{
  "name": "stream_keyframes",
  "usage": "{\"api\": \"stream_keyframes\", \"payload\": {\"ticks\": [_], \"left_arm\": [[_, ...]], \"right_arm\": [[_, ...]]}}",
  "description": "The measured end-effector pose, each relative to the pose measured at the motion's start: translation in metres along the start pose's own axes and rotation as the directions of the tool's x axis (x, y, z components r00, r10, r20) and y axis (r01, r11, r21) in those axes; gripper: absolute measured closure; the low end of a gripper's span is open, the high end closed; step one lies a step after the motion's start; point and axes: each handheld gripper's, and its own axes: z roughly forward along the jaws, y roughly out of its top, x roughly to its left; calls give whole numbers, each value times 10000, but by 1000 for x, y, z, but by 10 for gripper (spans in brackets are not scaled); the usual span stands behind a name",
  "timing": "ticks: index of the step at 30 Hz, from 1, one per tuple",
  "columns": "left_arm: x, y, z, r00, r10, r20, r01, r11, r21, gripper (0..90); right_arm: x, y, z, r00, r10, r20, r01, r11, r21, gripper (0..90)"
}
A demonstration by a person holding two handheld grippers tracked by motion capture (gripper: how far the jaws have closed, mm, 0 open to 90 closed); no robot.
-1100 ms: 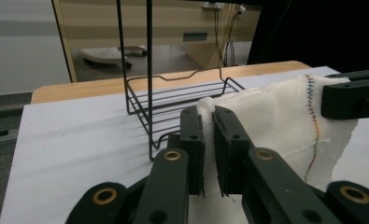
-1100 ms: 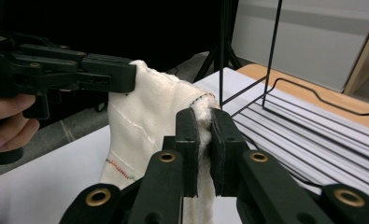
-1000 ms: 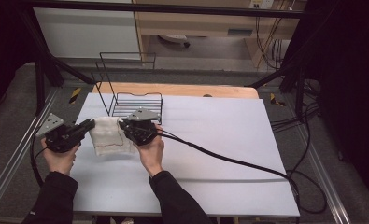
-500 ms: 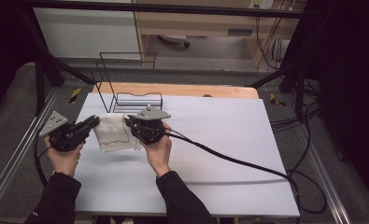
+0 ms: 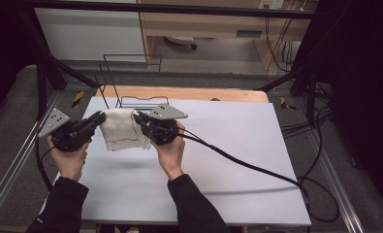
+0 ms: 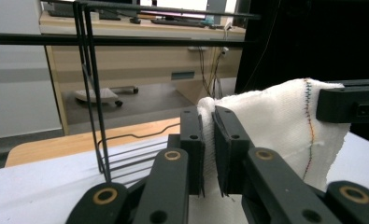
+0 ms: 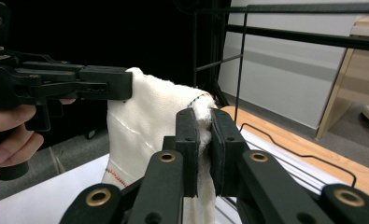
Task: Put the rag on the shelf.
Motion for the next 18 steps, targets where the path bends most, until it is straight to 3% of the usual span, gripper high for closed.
{"api": "stream_keyframes", "payload": {"ticks": [18], "left_arm": [[-11, 34, 15, 9996, 286, 85, -280, 9976, -633, 825]], "right_arm": [[-15, 24, -13, 9997, -21, 247, 39, 9973, -730, 830]]}}
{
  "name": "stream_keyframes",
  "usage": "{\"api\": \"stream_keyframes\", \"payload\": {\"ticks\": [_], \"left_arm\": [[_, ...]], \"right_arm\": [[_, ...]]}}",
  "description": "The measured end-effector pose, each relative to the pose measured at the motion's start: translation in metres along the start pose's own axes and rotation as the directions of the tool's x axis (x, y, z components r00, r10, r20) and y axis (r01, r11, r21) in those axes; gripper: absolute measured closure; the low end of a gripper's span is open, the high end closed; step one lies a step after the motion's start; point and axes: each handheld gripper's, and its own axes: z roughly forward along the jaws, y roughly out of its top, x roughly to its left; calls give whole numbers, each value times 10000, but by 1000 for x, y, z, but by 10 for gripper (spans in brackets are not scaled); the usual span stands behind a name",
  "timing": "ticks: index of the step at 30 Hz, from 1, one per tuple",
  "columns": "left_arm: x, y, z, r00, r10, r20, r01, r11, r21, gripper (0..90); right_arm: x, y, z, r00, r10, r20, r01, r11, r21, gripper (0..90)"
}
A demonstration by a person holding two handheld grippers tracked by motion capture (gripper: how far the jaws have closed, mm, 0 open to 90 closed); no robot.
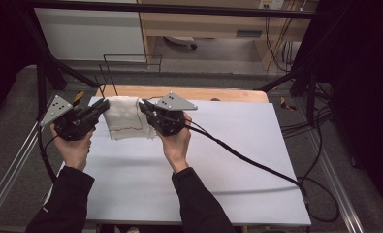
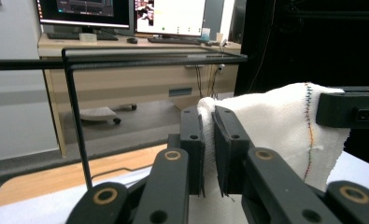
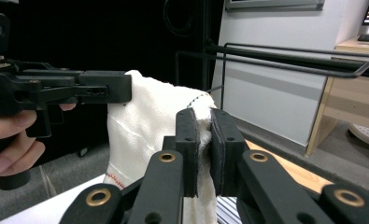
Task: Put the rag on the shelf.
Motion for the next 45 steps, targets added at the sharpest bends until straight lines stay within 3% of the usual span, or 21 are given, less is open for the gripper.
{"api": "stream_keyframes", "payload": {"ticks": [21, 45], "left_arm": [[-5, 37, 12, 9992, 332, -205, -343, 9978, -571, 825], [4, 71, 28, 9996, 154, -257, -181, 9938, -1096, 825]], "right_arm": [[-17, 34, 0, 9998, -88, 181, 100, 9975, -706, 830], [-32, 71, 12, 9990, -117, 424, 165, 9932, -1150, 830]]}}
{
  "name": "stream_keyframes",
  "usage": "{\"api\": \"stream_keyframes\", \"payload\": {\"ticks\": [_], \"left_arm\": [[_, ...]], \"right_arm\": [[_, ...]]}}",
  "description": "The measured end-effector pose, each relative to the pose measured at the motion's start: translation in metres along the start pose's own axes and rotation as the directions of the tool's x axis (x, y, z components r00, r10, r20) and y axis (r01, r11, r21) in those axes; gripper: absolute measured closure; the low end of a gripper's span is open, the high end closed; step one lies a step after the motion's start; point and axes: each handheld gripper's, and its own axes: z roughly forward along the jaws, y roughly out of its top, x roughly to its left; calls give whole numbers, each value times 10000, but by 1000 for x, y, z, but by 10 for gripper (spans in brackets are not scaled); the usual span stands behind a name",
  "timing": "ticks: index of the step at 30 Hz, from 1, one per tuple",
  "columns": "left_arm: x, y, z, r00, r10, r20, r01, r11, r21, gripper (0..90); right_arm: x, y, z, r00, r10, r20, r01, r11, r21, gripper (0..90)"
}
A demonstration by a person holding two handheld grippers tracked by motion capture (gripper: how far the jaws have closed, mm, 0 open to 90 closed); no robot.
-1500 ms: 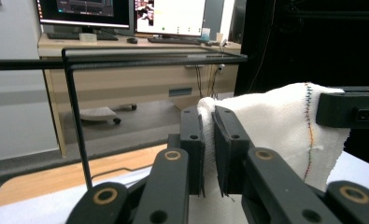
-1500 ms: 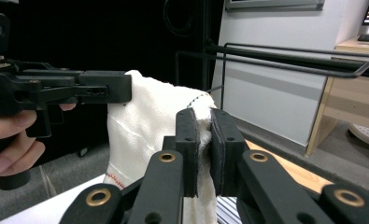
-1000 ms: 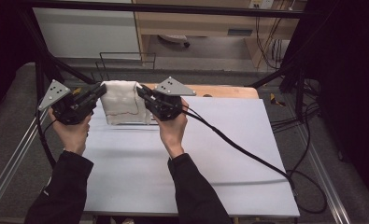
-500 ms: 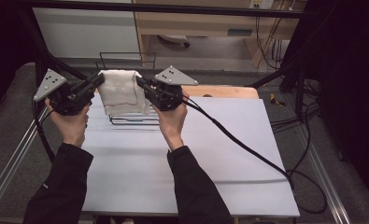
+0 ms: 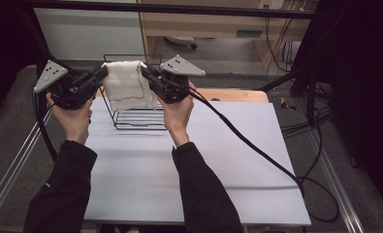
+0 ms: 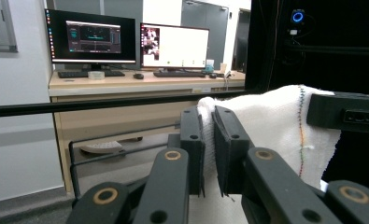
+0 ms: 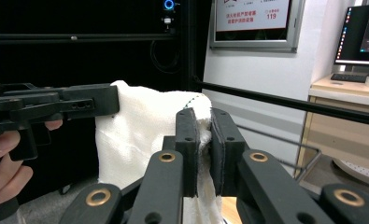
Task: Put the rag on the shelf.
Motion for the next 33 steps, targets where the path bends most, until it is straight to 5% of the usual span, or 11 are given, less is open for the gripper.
{"api": "stream_keyframes", "payload": {"ticks": [33], "left_arm": [[13, 43, 25, 9993, 256, -288, -269, 9986, -461, 825]], "right_arm": [[-10, 39, 22, 9989, -200, 423, 224, 9981, -575, 830]]}}
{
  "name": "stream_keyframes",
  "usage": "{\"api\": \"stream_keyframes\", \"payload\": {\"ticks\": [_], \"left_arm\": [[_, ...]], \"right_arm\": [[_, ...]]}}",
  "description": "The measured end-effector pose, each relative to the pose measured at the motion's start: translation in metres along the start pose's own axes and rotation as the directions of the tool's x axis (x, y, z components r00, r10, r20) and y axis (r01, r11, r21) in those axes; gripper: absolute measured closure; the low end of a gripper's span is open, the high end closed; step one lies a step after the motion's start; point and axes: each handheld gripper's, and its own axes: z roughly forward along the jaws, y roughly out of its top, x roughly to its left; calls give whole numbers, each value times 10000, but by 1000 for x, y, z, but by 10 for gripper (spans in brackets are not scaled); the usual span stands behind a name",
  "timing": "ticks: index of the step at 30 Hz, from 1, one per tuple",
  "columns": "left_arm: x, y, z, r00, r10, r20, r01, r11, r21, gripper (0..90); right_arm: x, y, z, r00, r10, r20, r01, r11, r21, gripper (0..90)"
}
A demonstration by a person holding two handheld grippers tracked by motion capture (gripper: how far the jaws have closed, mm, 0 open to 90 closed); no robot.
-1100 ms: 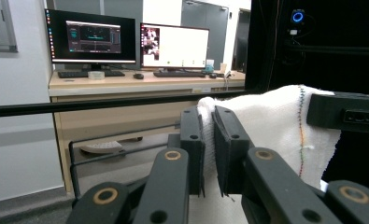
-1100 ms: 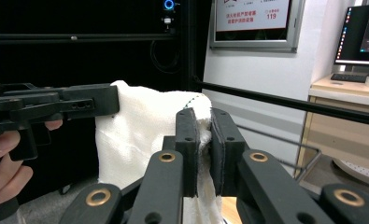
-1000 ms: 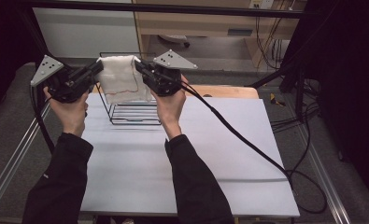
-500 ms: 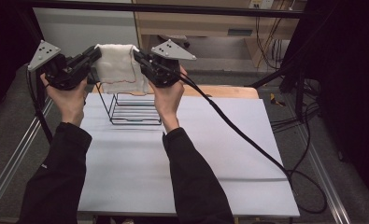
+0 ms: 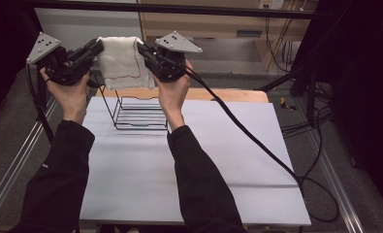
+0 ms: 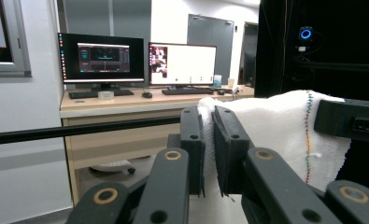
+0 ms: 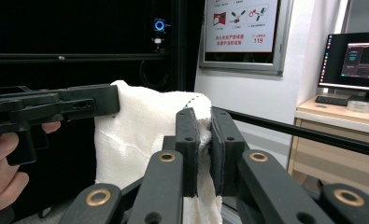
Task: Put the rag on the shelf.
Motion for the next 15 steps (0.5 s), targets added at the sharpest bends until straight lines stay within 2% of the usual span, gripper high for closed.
{"api": "stream_keyframes", "payload": {"ticks": [8, 15], "left_arm": [[6, 7, 8, 9999, -64, -88, 63, 9999, -85, 825], [8, 14, 16, 9999, -22, -142, 21, 10000, -65, 825]], "right_arm": [[-3, 8, 9, 9999, -158, 35, 158, 9999, -14, 830], [-9, 13, 15, 9999, -46, 127, 47, 9999, -99, 830]]}}
